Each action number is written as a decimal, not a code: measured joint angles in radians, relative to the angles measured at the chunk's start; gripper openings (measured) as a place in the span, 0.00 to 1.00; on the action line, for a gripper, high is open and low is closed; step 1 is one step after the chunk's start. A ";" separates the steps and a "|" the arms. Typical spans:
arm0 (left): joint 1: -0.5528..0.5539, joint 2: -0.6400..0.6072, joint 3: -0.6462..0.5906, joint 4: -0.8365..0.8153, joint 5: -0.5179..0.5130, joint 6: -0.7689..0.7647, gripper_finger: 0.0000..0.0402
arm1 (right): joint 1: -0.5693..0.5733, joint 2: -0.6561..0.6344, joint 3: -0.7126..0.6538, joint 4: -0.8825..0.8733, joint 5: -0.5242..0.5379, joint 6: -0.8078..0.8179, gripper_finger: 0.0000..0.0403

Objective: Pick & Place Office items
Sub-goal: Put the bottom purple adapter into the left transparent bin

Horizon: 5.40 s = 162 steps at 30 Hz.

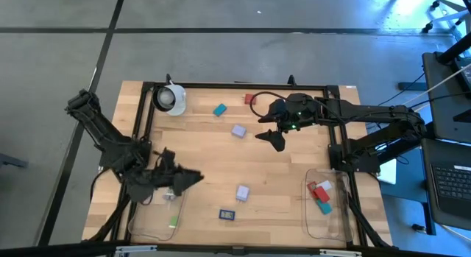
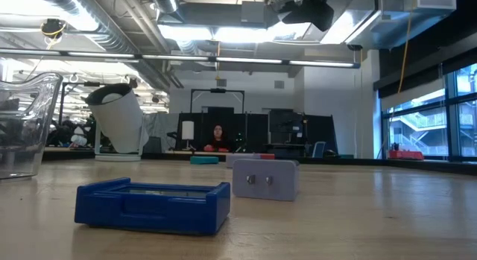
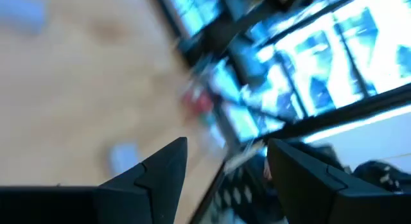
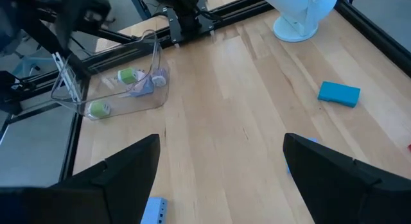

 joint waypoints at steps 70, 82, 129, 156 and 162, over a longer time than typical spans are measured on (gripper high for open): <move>0.465 0.754 0.239 0.214 0.898 1.361 0.67 | 0.000 0.000 0.000 -0.220 -0.008 0.026 0.83; 0.468 0.766 0.239 0.205 0.930 1.445 0.75 | 0.000 0.000 0.000 -0.220 -0.008 0.026 0.83; 0.481 0.837 0.239 0.219 0.906 1.390 0.65 | 0.000 -0.001 0.000 -0.220 -0.008 0.045 0.83; 0.482 0.508 0.237 0.222 0.500 1.349 0.62 | 0.000 -0.001 0.000 -0.220 0.011 0.026 0.83; 0.480 0.401 0.237 0.226 0.344 1.349 0.62 | 0.000 -0.001 0.000 -0.219 0.047 0.025 0.83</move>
